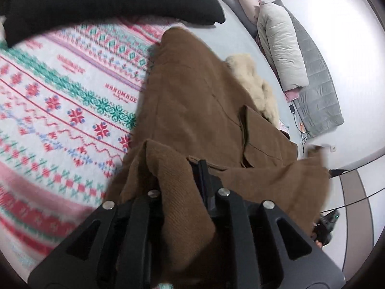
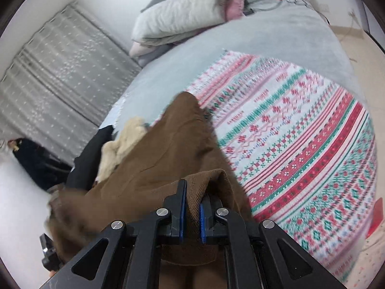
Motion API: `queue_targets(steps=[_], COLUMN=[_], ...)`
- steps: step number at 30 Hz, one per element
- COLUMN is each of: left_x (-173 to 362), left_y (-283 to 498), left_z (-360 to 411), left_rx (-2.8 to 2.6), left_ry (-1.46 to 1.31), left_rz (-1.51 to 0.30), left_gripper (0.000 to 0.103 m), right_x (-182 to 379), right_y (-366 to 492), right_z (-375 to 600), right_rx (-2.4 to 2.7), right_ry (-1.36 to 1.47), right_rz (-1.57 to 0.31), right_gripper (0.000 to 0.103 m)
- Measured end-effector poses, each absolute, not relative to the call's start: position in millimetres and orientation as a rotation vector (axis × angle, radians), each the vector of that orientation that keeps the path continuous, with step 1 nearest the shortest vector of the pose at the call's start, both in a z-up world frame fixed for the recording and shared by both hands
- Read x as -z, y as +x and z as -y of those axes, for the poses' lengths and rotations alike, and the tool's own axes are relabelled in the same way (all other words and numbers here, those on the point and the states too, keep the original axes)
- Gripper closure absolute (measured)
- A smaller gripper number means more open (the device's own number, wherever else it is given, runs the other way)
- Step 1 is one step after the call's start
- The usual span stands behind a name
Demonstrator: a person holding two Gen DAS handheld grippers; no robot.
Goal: Fold large clothes
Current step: 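Grasp the hem with both tools and lift it toward the fur collar, then carry the held hem over the coat toward the collar with both tools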
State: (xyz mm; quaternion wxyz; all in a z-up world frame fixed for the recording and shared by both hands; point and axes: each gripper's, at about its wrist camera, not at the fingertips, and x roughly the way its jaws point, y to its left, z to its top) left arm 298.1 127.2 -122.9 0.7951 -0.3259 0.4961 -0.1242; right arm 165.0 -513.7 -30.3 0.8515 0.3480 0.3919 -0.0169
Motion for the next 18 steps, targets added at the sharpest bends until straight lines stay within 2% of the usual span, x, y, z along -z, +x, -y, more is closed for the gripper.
queue_targets(steps=[6,7,10,11,12,14,18], left_x=[116,112,99,95,91,77,63], left_y=[294,293,289,289,289,285,280], left_z=[-115,-114,-112,-112,-113,-116,-127], left_rx=[0.296,0.300,0.329,0.339,0.349,0.372,0.402], left_ry=[-0.609,-0.597,-0.593,-0.597,-0.603,-0.616,-0.657], left_rz=[-1.030,-1.040,-1.060,-1.062,-1.061,-1.049,-1.002], left_gripper=[0.081,0.078,0.062,0.057,0.056,0.055,0.053], right_x=[75,75,66,60,53,39,24], right_y=[172,172,169,165,161,150,134], right_z=[517,519,519,520,521,527,541], right_rx=[0.087,0.081,0.050,0.037,0.036,0.035,0.016], right_ry=[0.735,0.745,0.760,0.761,0.758,0.764,0.787], right_rz=[-0.859,-0.854,-0.832,-0.813,-0.793,-0.731,-0.647], right_gripper=[0.089,0.088,0.082,0.075,0.067,0.062,0.062])
